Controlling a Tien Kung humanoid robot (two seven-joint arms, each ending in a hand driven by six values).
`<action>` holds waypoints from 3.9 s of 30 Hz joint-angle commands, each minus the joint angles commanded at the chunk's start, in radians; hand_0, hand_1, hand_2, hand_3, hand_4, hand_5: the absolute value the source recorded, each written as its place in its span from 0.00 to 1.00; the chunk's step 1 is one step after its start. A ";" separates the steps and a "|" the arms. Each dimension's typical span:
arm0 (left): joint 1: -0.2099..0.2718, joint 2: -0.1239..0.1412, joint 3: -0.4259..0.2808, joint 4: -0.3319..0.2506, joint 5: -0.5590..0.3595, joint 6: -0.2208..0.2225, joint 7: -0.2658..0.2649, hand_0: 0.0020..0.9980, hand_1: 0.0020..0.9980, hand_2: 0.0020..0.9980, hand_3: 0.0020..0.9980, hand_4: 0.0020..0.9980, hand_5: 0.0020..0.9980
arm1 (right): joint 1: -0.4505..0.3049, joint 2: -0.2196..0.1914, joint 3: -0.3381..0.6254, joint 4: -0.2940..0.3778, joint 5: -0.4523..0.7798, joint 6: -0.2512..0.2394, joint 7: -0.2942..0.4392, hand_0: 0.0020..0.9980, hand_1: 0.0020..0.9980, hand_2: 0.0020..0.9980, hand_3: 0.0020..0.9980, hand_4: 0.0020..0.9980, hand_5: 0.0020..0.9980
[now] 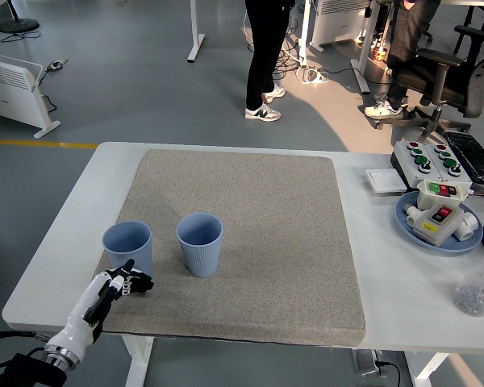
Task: Push cup pick cup insert cup
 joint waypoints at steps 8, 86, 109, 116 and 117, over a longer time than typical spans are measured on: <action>-0.020 0.002 0.007 0.024 0.004 0.003 -0.007 0.65 0.55 0.51 0.46 0.66 1.00 | 0.006 0.001 -0.007 0.000 0.012 0.000 0.001 0.53 0.55 0.62 0.66 0.24 0.80; -0.511 -0.053 0.356 0.555 -0.304 0.044 -0.128 0.66 0.53 0.49 0.44 0.62 1.00 | 0.009 0.004 -0.047 0.000 0.004 0.001 -0.005 0.53 0.55 0.62 0.65 0.23 0.80; -0.445 -0.017 0.240 0.468 -0.218 0.045 -0.103 0.65 0.53 0.48 0.44 0.61 1.00 | 0.008 0.002 -0.055 0.000 0.000 0.003 -0.005 0.53 0.55 0.62 0.65 0.22 0.80; -0.347 0.025 0.123 0.307 -0.118 0.045 -0.069 0.59 0.52 0.48 0.44 0.61 1.00 | 0.011 0.002 -0.051 0.000 0.005 0.002 -0.003 0.53 0.55 0.62 0.65 0.22 0.80; -0.341 0.027 0.117 0.294 -0.113 0.045 -0.067 0.59 0.52 0.48 0.44 0.61 1.00 | 0.011 0.002 -0.051 0.000 0.006 0.002 -0.003 0.53 0.55 0.62 0.65 0.22 0.80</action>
